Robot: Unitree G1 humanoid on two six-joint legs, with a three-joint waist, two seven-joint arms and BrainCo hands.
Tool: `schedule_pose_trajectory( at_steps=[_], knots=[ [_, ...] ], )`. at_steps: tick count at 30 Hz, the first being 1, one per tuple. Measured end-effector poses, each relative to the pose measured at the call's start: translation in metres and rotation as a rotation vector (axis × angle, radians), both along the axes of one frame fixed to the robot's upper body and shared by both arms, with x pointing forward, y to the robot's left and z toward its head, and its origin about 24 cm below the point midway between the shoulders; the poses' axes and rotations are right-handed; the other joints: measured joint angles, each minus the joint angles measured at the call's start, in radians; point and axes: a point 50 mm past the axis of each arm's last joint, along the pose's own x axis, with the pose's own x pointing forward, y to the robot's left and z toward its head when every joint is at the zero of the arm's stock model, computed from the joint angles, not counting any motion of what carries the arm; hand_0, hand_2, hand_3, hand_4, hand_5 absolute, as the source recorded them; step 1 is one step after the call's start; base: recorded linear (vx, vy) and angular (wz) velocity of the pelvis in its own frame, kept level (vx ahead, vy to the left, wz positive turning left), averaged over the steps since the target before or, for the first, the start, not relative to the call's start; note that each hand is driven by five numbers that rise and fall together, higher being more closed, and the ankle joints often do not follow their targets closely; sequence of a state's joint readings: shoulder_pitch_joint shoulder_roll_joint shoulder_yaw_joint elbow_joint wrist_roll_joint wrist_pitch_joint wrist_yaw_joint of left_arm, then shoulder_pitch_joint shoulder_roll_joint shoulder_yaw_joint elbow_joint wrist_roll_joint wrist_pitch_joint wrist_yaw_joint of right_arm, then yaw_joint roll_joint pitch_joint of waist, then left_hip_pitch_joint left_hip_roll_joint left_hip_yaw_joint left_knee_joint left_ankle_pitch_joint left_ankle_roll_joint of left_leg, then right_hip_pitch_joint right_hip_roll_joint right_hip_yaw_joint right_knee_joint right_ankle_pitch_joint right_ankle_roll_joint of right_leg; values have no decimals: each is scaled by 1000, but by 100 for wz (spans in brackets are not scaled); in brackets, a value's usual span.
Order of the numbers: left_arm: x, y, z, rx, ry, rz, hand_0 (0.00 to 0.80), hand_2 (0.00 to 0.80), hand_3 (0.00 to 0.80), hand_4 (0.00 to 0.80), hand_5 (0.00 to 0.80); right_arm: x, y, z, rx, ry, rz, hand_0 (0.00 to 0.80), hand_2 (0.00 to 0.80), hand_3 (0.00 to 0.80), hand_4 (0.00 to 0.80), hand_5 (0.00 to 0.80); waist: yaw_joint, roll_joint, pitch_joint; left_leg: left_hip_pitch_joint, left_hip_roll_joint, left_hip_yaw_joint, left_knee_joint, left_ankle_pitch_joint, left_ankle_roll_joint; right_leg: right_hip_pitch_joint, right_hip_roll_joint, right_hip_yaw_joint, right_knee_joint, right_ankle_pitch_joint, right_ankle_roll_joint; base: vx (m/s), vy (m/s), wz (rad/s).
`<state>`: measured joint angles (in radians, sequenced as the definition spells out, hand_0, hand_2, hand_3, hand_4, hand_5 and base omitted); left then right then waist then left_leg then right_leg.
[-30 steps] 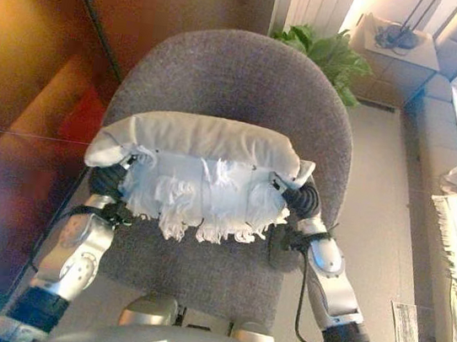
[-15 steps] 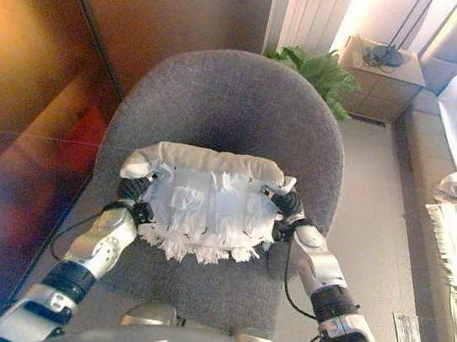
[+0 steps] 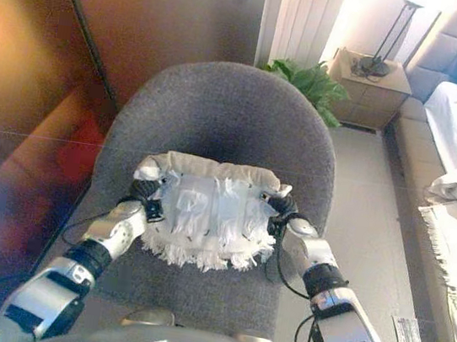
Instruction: Pick up the cushion and take it to the sofa
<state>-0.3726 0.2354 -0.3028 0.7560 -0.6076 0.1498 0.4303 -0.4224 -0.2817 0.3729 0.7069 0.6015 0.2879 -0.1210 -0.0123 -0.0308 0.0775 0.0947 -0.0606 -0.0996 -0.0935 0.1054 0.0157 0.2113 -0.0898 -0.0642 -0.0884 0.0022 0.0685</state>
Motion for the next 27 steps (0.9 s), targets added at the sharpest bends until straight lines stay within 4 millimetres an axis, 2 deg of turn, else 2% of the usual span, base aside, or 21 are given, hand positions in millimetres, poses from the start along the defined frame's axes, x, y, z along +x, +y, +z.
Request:
schedule_pose_trajectory(
  at_steps=[7, 8, 9, 10, 17, 18, 19, 24, 27],
  knots=[
    [10, 1, -3, 11, 82, -34, 800, 800, 800, 800, 800, 6, 3, -6, -9, 73, -46, 800, 800, 800, 800, 800, -2, 6, -5, 16, 2, 8, 0, -2, -2, 13, 0, 2, 0, 0, 0, 76, 20, -2],
    [11, 2, -4, 13, 107, -36, 543, 543, 543, 543, 543, 7, 2, -7, -12, 99, -67, 800, 800, 800, 800, 800, -1, 11, -10, 16, 2, 9, 0, -2, -2, 13, -1, 3, 0, 0, 0, 110, 28, -1],
    [11, 2, -6, 3, 122, -30, 97, 97, 97, 97, 97, 8, 1, -8, -13, 114, -76, 800, 800, 800, 800, 800, -1, 14, -12, 18, 2, 10, 0, -3, -2, 15, -1, 3, 0, 0, 0, 165, 33, 0],
    [12, 2, -6, 0, 140, -35, 0, 0, 0, 0, 0, 9, 0, -9, -19, 129, -81, 800, 800, 800, 800, 800, -3, 15, -12, 22, 2, 13, 0, -3, -2, 19, -1, 3, 0, 0, 0, 148, 20, 1],
    [15, 1, -5, -3, 163, -46, 0, 0, 0, 0, 0, 4, -8, -17, -37, 187, -114, 800, 800, 800, 800, 800, -2, 16, -13, 55, 4, 17, -1, -11, 3, 58, -1, 2, 0, -2, -2, 154, 5, 0],
    [15, 0, -5, -5, 163, -47, 0, 0, 0, 0, 0, 4, -9, -17, -39, 186, -116, 207, 207, 207, 207, 207, -2, 16, -13, 60, 5, 20, -1, -10, 3, 60, -1, 2, 0, -2, -2, 133, 4, 2],
    [14, -1, -6, -6, 164, -48, 0, 0, 0, 0, 0, 3, -11, -18, -39, 185, -123, 0, 0, 0, 0, 0, -1, 16, -13, 67, 6, 27, -1, -10, 3, 67, -1, 2, 0, -2, -2, 118, 3, 1],
    [14, 6, -4, 10, 158, -38, 0, 0, 0, 0, 0, 9, -29, -10, -22, 129, -208, 0, 0, 0, 0, 0, -1, 15, -13, 78, 9, 38, -1, -9, 5, 76, -2, 2, 0, -2, -2, 95, 7, -1],
    [13, 18, -3, 25, 150, -18, 0, 0, 0, 0, 0, 13, -51, -1, -30, 84, -265, 0, 0, 0, 0, 0, 0, 14, -12, 93, 8, 38, -2, -10, 5, 93, -3, 0, -1, -3, -1, 108, 5, 1]
  ],
)
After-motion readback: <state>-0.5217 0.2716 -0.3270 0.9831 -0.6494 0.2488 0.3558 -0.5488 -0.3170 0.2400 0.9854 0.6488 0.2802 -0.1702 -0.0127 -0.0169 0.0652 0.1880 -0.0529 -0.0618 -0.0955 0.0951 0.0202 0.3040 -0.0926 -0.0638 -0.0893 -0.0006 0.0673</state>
